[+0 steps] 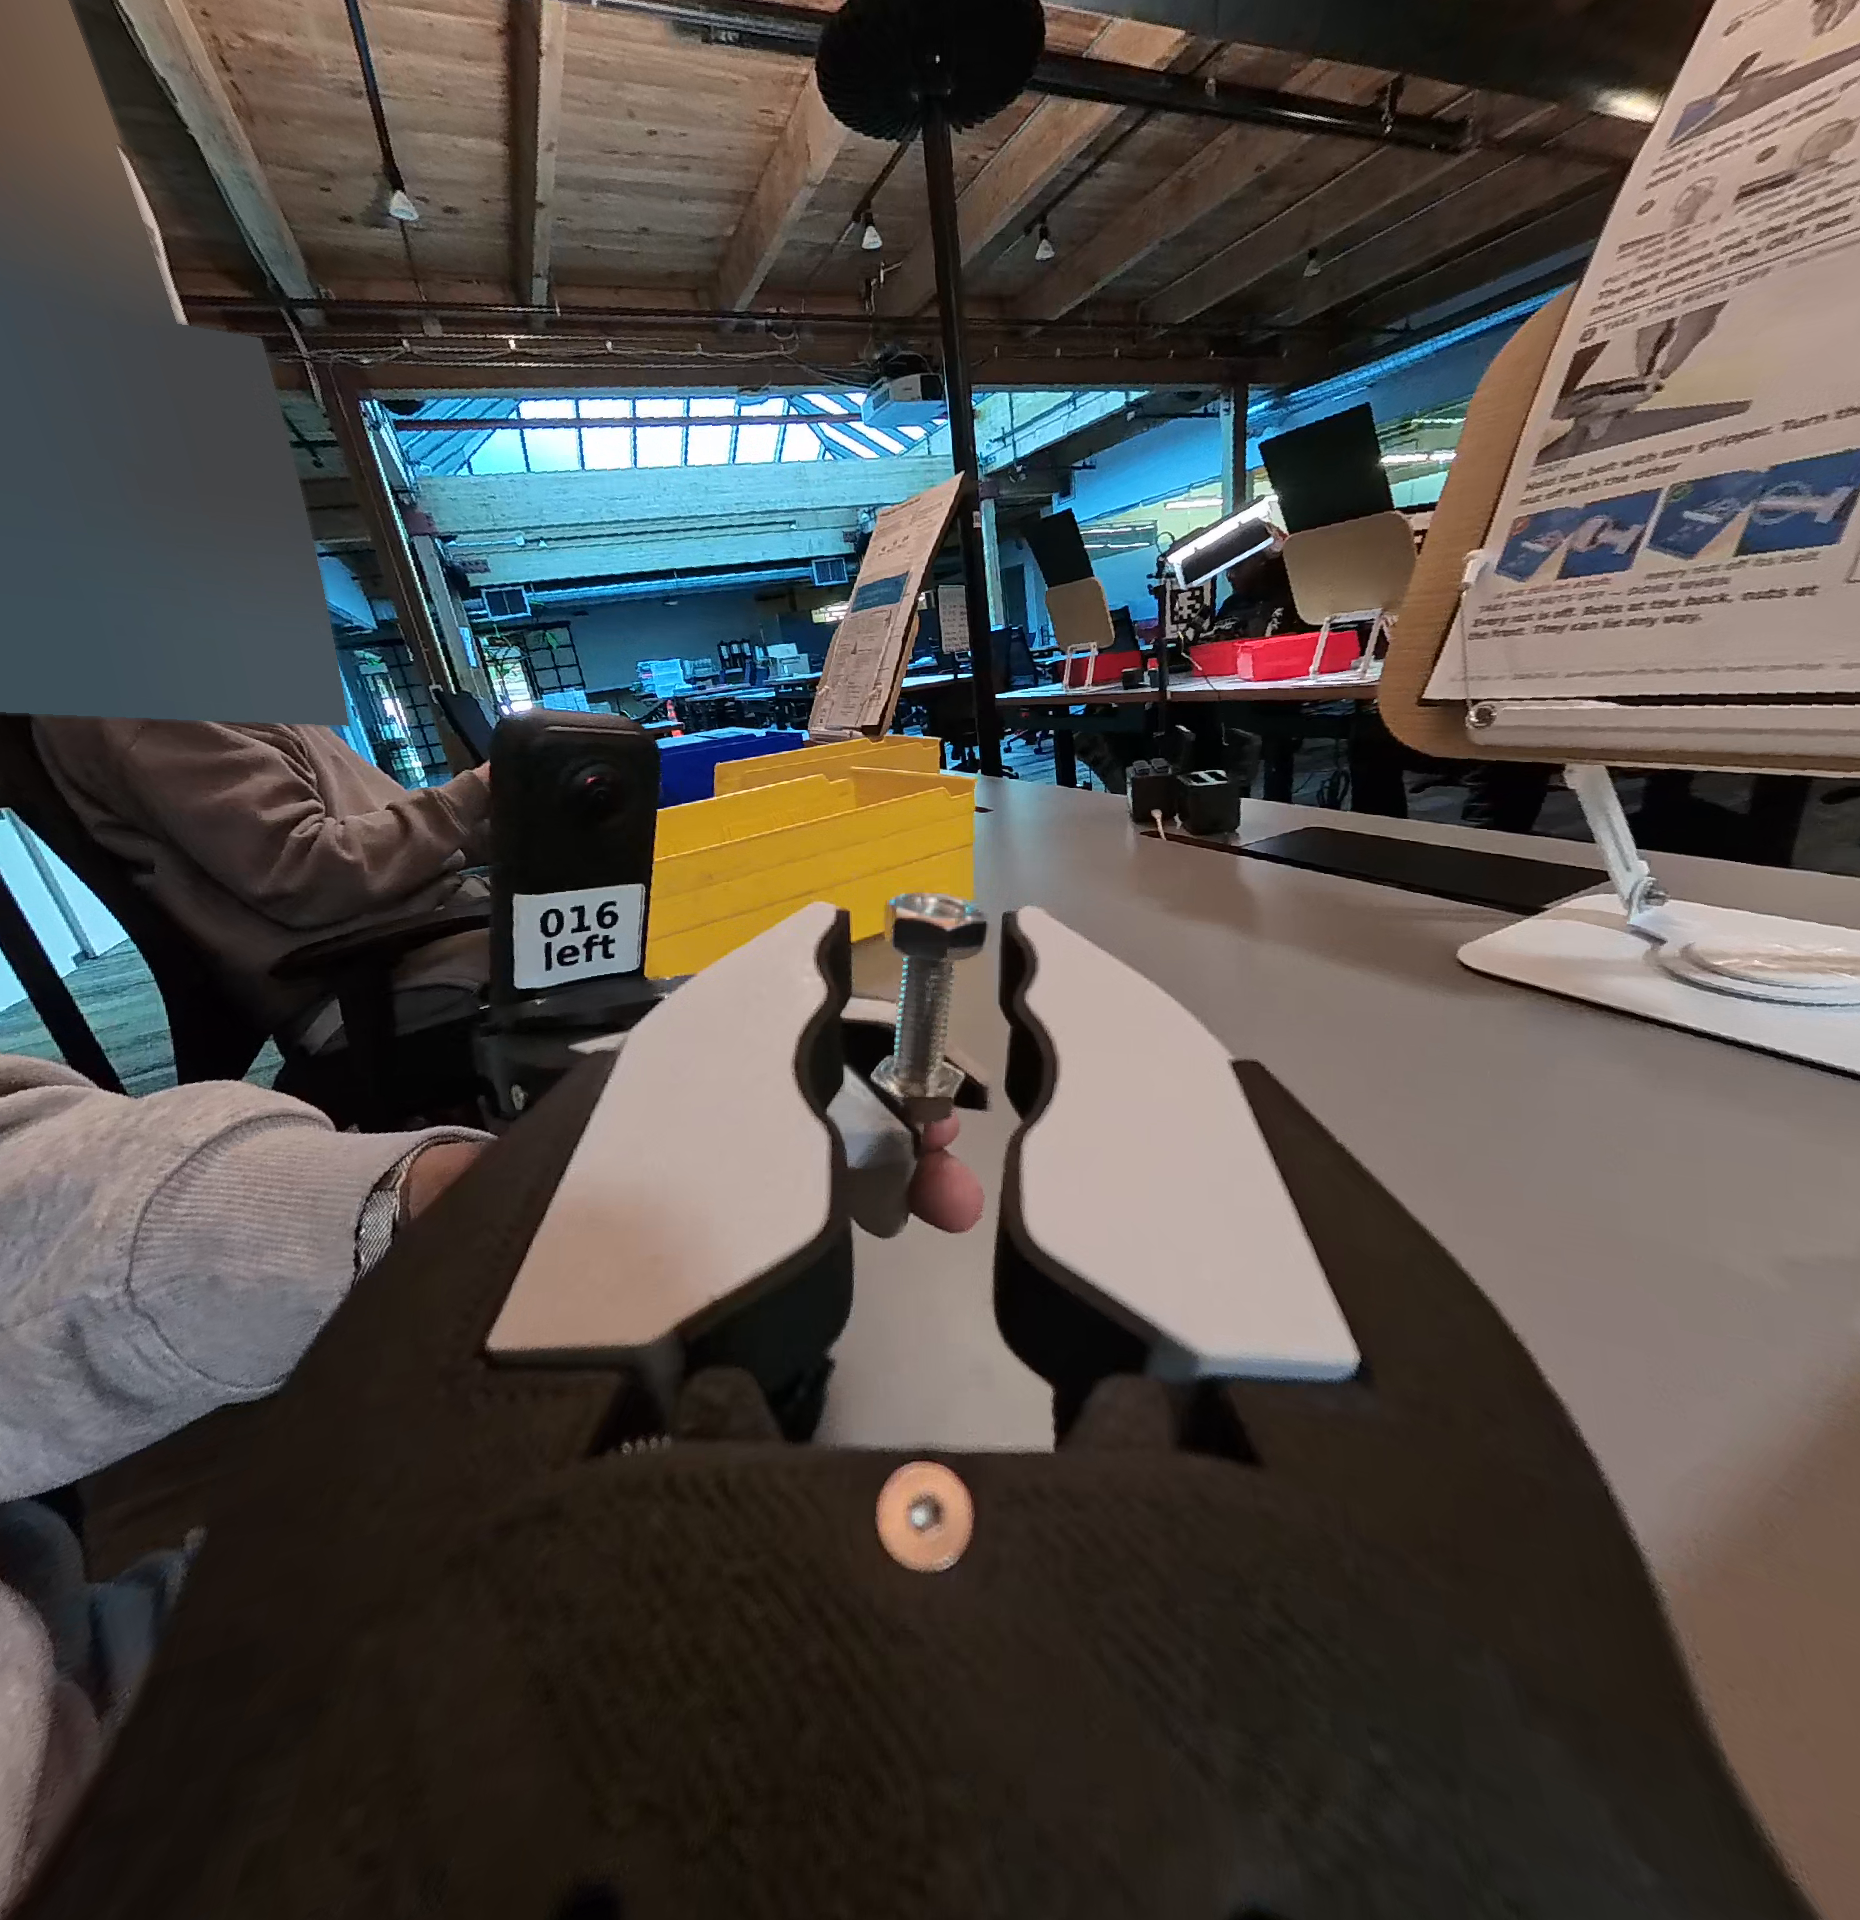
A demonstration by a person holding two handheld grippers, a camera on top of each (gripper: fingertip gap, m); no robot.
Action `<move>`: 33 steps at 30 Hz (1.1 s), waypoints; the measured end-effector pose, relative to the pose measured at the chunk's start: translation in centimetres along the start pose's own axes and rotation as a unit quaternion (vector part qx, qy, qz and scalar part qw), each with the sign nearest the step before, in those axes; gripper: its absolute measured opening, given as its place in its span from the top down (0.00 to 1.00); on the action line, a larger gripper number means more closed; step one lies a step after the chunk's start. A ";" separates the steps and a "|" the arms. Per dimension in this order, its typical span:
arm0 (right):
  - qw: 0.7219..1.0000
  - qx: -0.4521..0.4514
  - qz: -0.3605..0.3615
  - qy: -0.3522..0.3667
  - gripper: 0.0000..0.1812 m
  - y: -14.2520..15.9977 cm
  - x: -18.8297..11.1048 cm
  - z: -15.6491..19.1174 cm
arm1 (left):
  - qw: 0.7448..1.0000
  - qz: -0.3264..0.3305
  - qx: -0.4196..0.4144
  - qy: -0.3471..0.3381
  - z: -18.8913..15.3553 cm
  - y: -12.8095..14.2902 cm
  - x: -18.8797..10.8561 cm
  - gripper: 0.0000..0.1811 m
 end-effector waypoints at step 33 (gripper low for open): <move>0.999 0.036 -0.005 -0.037 0.93 -0.3 -0.3 0.4 | 1.000 -0.002 0.000 0.004 0.0 -0.1 -0.1 0.90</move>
Point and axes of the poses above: each gripper's, where its closed fingertips meet, x out along the fingers, y out of its underside, z = x × y across the jaws, the point moved 1 cm from there along -x, back along the fingers, and after that the axes turned 13 degrees about x, right-handed, at the moved point
